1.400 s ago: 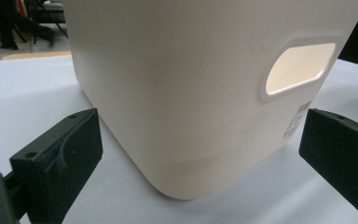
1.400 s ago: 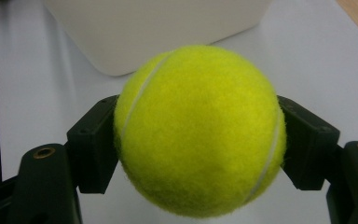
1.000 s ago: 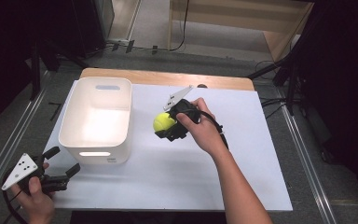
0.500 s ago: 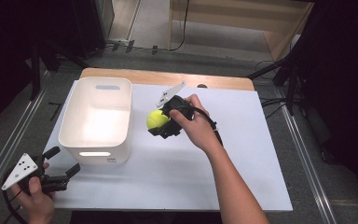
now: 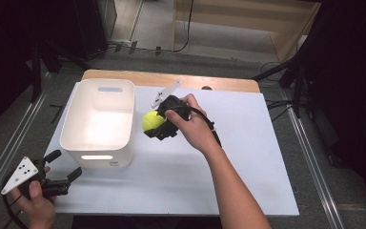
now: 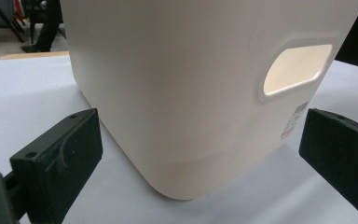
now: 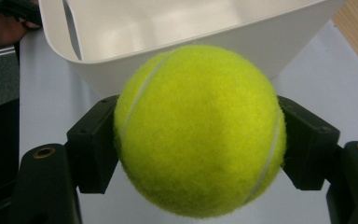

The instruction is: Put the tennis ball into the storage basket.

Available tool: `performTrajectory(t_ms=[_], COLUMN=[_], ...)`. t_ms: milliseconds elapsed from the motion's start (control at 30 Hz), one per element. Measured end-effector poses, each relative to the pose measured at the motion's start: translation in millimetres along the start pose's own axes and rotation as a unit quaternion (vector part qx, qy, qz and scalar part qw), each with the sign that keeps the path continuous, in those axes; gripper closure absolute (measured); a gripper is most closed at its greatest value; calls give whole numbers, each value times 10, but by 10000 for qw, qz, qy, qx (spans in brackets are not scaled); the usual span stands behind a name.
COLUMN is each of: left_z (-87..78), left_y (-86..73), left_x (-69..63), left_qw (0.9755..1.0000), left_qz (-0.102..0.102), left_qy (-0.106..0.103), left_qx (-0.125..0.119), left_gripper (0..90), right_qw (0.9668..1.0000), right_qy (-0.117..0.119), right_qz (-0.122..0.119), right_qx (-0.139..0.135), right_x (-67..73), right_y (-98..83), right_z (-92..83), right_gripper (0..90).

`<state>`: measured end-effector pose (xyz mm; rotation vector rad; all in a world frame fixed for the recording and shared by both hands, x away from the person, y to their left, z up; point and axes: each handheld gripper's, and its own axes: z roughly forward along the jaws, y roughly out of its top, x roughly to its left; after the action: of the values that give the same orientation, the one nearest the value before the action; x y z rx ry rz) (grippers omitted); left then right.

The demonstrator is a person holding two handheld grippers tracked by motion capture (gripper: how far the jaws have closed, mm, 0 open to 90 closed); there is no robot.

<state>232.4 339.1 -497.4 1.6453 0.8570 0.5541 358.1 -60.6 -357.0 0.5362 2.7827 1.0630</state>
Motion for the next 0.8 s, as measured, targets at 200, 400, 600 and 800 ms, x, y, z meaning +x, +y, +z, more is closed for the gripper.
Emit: performTrajectory(t_ms=[200, 400, 600, 800], left_z=[0, -1, -1, -1], left_y=[0, 0, 0, 0], left_x=[1, 1, 1, 1], left_qw=[10000, 10000, 10000, 10000], left_qz=[-1, -5, -12, -13], left_qy=[-7, -22, -32, -40], left_qx=[-3, -8, -18, -17], left_gripper=[0, 0, 0, 0], right_qw=[10000, 9999, 9998, 9997], right_qy=[37, 80, 114, 162], right_qz=[-43, -94, -138, -172], right_qx=[-46, -59, -90, -103], right_x=[9, 31, 53, 79], right_y=[79, 172, 252, 337], right_z=[22, 45, 87, 128], right_gripper=[225, 225, 225, 226])
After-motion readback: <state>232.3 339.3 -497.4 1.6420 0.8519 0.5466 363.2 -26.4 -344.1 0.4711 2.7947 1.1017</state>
